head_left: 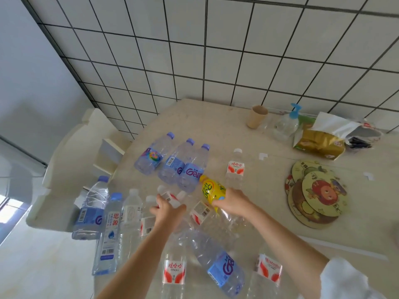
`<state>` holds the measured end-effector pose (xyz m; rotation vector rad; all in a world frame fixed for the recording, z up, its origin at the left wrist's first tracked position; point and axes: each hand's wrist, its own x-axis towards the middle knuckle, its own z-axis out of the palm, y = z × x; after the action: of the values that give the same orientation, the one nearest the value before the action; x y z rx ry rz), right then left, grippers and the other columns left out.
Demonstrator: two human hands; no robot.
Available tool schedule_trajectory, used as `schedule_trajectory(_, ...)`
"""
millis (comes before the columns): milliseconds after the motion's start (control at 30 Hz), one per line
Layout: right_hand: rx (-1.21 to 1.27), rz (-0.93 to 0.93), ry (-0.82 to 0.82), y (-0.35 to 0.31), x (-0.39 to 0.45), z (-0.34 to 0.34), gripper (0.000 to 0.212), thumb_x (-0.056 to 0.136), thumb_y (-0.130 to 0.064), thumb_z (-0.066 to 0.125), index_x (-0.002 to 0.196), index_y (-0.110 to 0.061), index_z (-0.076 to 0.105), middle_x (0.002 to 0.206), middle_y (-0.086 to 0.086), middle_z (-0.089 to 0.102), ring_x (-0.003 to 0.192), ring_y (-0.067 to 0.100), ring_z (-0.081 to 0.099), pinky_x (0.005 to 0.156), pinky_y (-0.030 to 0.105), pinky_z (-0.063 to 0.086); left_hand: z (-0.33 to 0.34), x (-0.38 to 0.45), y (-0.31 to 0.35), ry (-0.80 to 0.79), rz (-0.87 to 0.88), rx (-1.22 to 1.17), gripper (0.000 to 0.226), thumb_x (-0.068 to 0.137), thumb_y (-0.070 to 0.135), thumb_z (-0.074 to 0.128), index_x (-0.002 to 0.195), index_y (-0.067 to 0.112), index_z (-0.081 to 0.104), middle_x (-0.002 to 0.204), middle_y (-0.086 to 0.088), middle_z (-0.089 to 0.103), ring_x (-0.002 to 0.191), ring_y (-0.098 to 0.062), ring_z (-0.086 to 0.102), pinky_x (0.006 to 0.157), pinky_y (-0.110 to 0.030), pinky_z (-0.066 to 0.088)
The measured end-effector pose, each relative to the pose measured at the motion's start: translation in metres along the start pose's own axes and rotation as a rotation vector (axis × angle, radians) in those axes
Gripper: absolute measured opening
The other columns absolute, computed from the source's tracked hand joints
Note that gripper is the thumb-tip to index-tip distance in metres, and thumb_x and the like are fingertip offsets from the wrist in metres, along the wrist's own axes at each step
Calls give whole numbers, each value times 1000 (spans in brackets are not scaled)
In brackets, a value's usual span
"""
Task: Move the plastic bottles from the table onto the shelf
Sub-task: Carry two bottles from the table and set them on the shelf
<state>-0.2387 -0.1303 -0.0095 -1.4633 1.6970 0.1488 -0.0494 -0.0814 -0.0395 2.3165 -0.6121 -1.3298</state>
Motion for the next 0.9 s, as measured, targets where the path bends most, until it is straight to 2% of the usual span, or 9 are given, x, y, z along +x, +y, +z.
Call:
schedule_trajectory(33,57,1,12,3,-6,-3,33,74,-45,65,88,-16,57,80,2,59,78,25,59,57,25,41,-4,-1,0,4,-7,-17,93,84,21,63,155,27,2,147,-15,15,94,-28,48,86,-37,45)
schedule_trajectory(100,242,-6,34,10,-19,-7,36,73,-45,66,88,-13,63,86,5,66,81,23,62,61,27,44,-14,-4,-5,-17,71,-14,90,83,18,67,153,24,11,143,-20,29,110,-36,50,81,-39,48)
schedule_trajectory(200,590,-11,34,14,-44,-6,34,73,-43,70,90,-14,68,87,6,72,75,18,67,65,29,52,-29,-14,-15,-46,245,-63,75,80,18,72,144,23,32,126,-18,50,102,-37,62,75,-47,58)
schedule_trajectory(333,848,-4,79,6,-74,11,26,77,-39,70,81,-14,73,70,8,72,62,20,68,60,36,55,-46,-30,-22,-117,364,-165,65,83,11,71,137,24,38,122,-18,56,100,-36,64,80,-53,57)
schedule_trajectory(433,990,45,109,-1,-97,30,23,80,-40,69,82,-17,73,67,6,73,57,18,70,54,33,57,-63,-38,-29,-222,440,-295,56,85,7,69,129,29,42,117,-17,60,97,-34,66,65,-40,58)
schedule_trajectory(533,1100,83,202,-11,-119,57,27,78,-40,70,90,-16,73,75,8,75,64,20,71,62,36,59,-81,-43,-37,-326,490,-357,56,85,8,69,131,31,46,110,-1,66,85,-16,72,58,-23,55)
schedule_trajectory(633,1237,133,296,-21,-144,83,31,78,-38,71,96,-14,72,84,11,76,71,25,72,64,38,59,-99,-41,-42,-382,549,-336,51,83,7,72,117,42,54,93,18,71,73,-2,71,53,-16,53)
schedule_trajectory(767,1464,129,406,-17,-188,116,32,83,-26,67,110,-9,66,102,19,72,86,36,69,71,41,57,-113,-51,-50,-603,512,-347,24,87,16,68,109,24,68,86,-4,76,69,-15,73,54,-20,54)
schedule_trajectory(900,1550,148,585,-9,-239,145,34,83,-8,66,116,-10,56,108,18,68,83,33,67,82,59,55,-106,-77,-55,-897,514,-264,36,82,25,68,115,9,64,96,-17,74,84,-29,73,65,-30,58)
